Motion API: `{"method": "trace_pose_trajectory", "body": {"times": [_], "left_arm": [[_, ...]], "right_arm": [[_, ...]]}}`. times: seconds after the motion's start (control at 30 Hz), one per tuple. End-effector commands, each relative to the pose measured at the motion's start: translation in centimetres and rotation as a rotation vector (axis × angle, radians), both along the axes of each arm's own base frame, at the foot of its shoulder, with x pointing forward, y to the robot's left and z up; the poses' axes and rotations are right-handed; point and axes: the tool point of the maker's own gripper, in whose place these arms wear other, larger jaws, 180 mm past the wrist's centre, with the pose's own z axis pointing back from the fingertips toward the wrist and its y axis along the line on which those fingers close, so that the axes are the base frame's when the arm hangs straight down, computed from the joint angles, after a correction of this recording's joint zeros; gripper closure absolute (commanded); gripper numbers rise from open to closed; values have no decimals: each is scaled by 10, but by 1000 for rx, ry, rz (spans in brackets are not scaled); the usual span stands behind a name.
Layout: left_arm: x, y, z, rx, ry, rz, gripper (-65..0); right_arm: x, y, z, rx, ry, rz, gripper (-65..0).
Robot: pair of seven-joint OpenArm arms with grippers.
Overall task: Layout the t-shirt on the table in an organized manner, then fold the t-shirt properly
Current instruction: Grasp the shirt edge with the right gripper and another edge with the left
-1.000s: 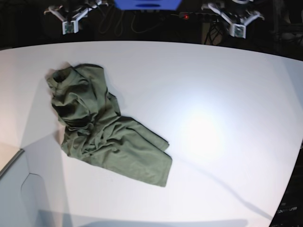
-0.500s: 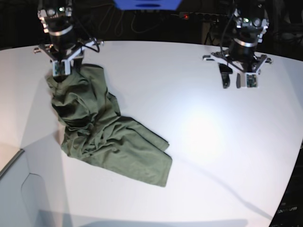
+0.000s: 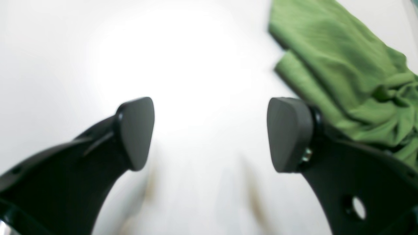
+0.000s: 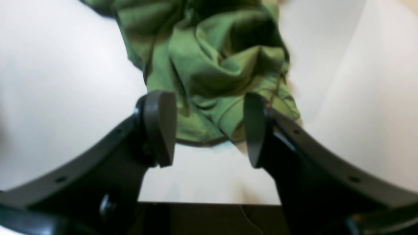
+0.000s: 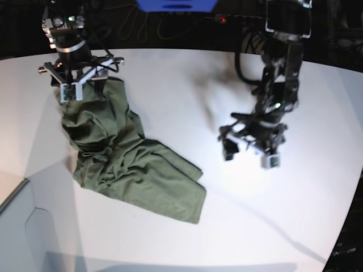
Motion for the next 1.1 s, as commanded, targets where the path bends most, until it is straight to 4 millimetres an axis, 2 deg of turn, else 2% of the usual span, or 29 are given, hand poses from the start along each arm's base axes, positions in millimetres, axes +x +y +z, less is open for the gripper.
{"method": "trace_pose_trajectory", "body": {"times": [0.0, 0.07, 0.17, 0.33, 0.5, 0.63, 0.73, 0.83, 0.93, 1.0, 1.07], "left_arm": [[17, -3, 9, 3, -35, -9, -517], [31, -22, 5, -5, -25, -43, -517], [49, -35, 0, -18, -38, -35, -517], [62, -58, -18, -53, -11, -22, -517], [62, -81, -29, -25, 22, -95, -517], [72, -87, -22, -23, -25, -93, -517], [71, -96, -27, -30, -41, -83, -517], [72, -95, -34, -22, -19, -79, -516], [72, -106, -38, -33, 2, -88, -515], [75, -107, -39, -30, 11, -89, -485], [76, -106, -40, -27, 15, -88, -392]], "right_arm": [[4, 0, 9, -4, -36, 8, -330], [4, 0, 8, -4, -35, 8, -330], [3, -1, 8, -5, -33, 6, -330], [3, -1, 7, -5, -30, 6, -330], [3, -1, 7, -5, -30, 6, -330], [2, -1, 7, -5, -29, 6, -330], [2, -1, 7, -5, -29, 6, -330], [2, -1, 7, -5, -29, 6, -330], [1, -1, 5, -5, -13, 4, -330], [-1, -2, 2, -6, 9, 1, -330], [-2, -2, -1, -7, 26, -1, -330]]}}
